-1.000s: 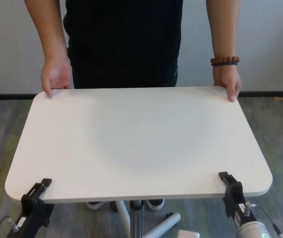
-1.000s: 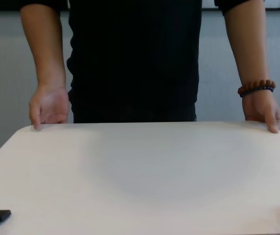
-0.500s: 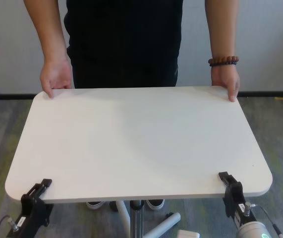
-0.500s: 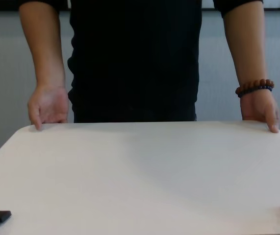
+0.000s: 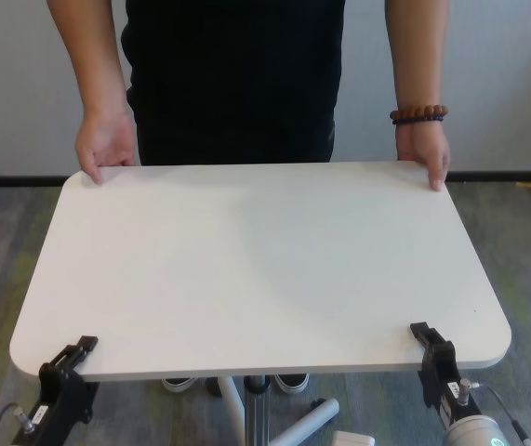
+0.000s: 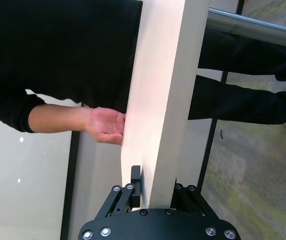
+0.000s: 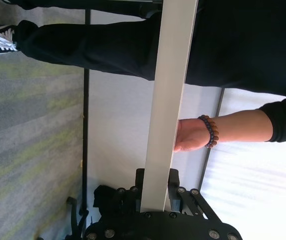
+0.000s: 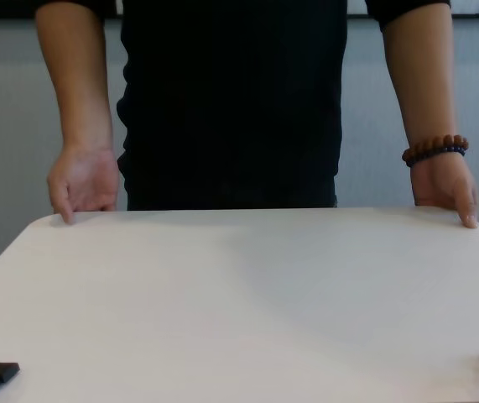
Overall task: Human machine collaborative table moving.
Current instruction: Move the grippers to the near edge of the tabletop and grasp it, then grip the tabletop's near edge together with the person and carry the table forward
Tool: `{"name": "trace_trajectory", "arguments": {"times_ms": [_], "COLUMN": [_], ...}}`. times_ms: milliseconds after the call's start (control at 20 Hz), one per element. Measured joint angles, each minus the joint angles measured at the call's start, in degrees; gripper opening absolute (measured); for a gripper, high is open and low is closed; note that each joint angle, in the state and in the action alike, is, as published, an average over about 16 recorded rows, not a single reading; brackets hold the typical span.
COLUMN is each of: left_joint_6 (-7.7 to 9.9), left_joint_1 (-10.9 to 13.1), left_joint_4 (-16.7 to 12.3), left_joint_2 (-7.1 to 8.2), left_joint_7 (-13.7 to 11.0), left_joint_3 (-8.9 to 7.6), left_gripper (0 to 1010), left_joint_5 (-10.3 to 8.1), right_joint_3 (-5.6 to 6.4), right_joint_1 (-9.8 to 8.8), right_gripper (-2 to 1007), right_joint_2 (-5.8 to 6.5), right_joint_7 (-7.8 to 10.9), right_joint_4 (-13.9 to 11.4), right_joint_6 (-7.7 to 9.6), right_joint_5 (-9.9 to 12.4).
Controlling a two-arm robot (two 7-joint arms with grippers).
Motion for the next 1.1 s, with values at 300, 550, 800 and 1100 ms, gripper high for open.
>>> {"name": "trace_trajectory", "arguments": {"times_ms": [300, 550, 800, 1100], "left_joint_6": [0.09, 0.77, 1.6, 2.51], "left_joint_1": [0.0, 0.2, 0.5, 1.2], "left_joint_4": [0.0, -0.2, -0.7, -2.2], "left_joint_2": [0.04, 0.09, 0.08, 0.06], "left_joint_7": [0.1, 0.4, 0.7, 0.4], "left_joint_3": [0.03, 0.11, 0.07, -0.21], "left_gripper": [274, 257, 251, 249], "left_joint_5": [0.27, 1.59, 3.29, 5.13], "right_joint_3": [0.1, 0.94, 2.38, 4.26], "right_joint_1": [-0.07, -0.61, -1.6, -3.16], "right_gripper": [242, 241, 241, 240], "right_joint_2": [-0.05, -0.42, -0.9, -0.94], "right_joint_7": [-0.4, -1.68, -3.34, -4.71], "right_joint_4": [0.0, -0.2, -0.9, -2.9], "right_joint_6": [0.0, 0.17, 0.48, 0.63], "right_joint_5": [0.0, 0.2, 0.5, 0.5]}}
